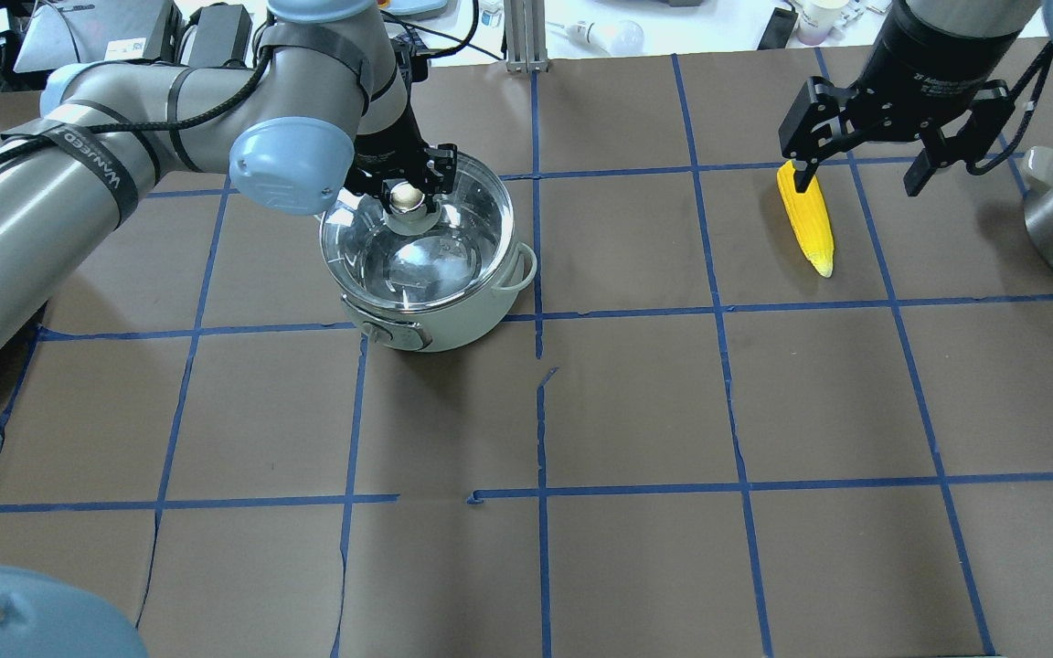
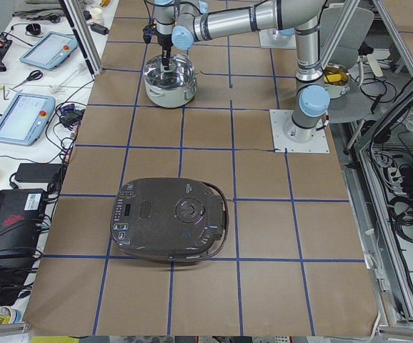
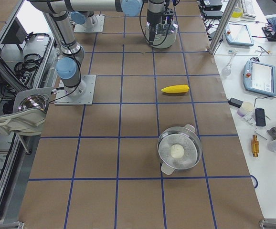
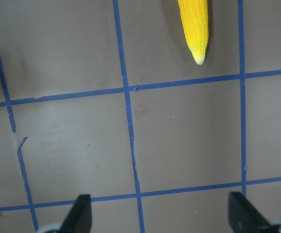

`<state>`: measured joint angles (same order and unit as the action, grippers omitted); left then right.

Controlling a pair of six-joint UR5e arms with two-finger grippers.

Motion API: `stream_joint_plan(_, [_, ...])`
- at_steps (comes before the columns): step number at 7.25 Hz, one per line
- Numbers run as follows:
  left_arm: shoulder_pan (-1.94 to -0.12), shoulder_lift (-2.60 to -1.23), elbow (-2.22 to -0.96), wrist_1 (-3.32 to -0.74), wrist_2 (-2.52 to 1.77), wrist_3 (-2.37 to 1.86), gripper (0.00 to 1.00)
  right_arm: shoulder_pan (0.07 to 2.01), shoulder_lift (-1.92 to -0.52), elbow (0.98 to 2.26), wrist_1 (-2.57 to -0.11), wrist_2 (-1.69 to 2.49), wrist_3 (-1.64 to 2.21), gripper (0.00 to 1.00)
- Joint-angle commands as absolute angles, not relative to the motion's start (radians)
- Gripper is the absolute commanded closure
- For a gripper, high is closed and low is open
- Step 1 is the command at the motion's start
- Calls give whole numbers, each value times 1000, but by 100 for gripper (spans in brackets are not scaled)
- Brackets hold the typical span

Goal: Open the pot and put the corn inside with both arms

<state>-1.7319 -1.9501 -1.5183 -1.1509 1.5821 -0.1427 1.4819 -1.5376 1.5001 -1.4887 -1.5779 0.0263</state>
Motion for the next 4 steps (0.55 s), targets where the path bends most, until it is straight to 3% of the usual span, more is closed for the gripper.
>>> stream_joint_plan(1, [-1733,-1921,-1506,-1161,1580,-144,92,1387,-1461,1502,-1527,-1560,15,0])
stream_joint_plan(4, [-1666,-1847,-1448,-1285,1578,-133,92,1348,-1332,1551,-1803,-1574,-188,0])
